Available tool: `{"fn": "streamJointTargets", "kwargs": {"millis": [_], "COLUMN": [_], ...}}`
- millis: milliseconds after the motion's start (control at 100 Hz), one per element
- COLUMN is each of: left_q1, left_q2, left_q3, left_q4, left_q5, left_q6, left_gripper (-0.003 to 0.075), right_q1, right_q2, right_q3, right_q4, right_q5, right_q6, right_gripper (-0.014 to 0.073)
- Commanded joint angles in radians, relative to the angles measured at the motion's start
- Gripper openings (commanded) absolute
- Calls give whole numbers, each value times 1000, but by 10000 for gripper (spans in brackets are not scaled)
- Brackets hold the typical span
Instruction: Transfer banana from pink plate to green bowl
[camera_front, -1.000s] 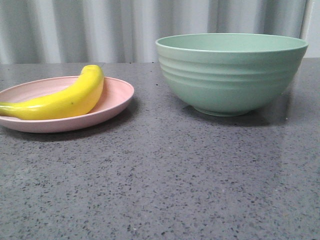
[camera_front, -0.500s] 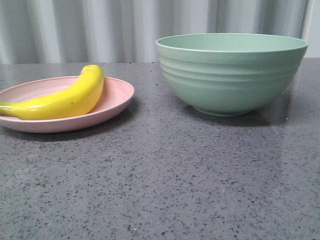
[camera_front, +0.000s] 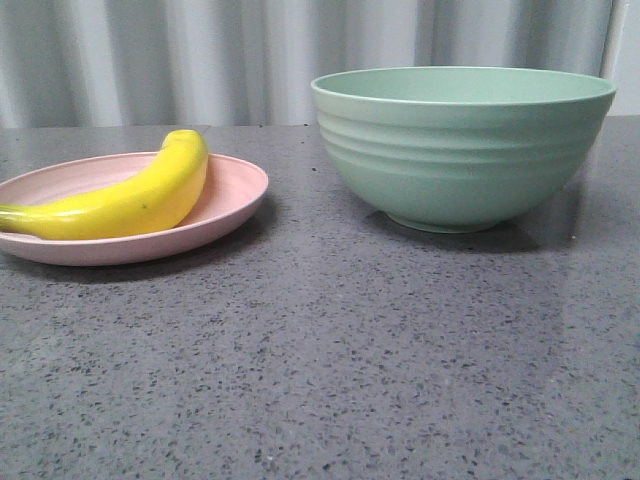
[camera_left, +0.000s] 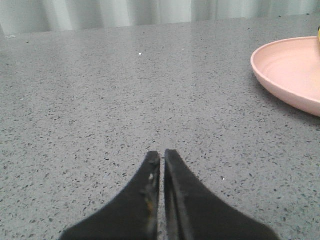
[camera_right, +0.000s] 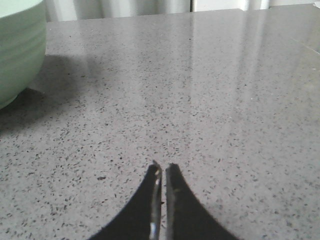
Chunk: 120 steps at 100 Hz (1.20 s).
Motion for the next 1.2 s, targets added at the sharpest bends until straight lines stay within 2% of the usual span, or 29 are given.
{"fn": "streamJointTargets", "kwargs": {"millis": [0,360,480,620,720,800,930,1070,1190], "left_q1": [0,0,0,0,0,0,0,0,0], "left_q2": [-32,-32,-32,-32,-32,-32,-23,38,124], "left_q3": [26,26,26,26,18,6,-46,-149,-239], "left_q4": [0,0,-87,-91,-91,-105,-113,-51,-35], "left_q5": [-79,-87,-166,-211,-232,-234,-203,-156,-139], "left_q6": [-9,-9,-9,-9,-9,-13,-13,-13,-13], "left_gripper": [-19,-19,-19,-19,-19,-19,-19,-19,-19], "right_q1": [-4,-4,-4,-4,-4,-4,-4,-4,-4], "right_q2": [-19,-19,-19,-19,-19,-19,-16,27,104], "right_q3": [27,27,27,26,22,6,-30,-111,-196], "right_q4": [-1,1,11,-20,-14,-3,89,94,94], "right_q5": [-88,-95,-168,-305,-317,-305,-280,-134,-69], "right_q6": [-6,-6,-6,-6,-6,-6,-4,-4,-4], "right_gripper": [-76,-76,-76,-76,-76,-76,-76,-76,-71]}}
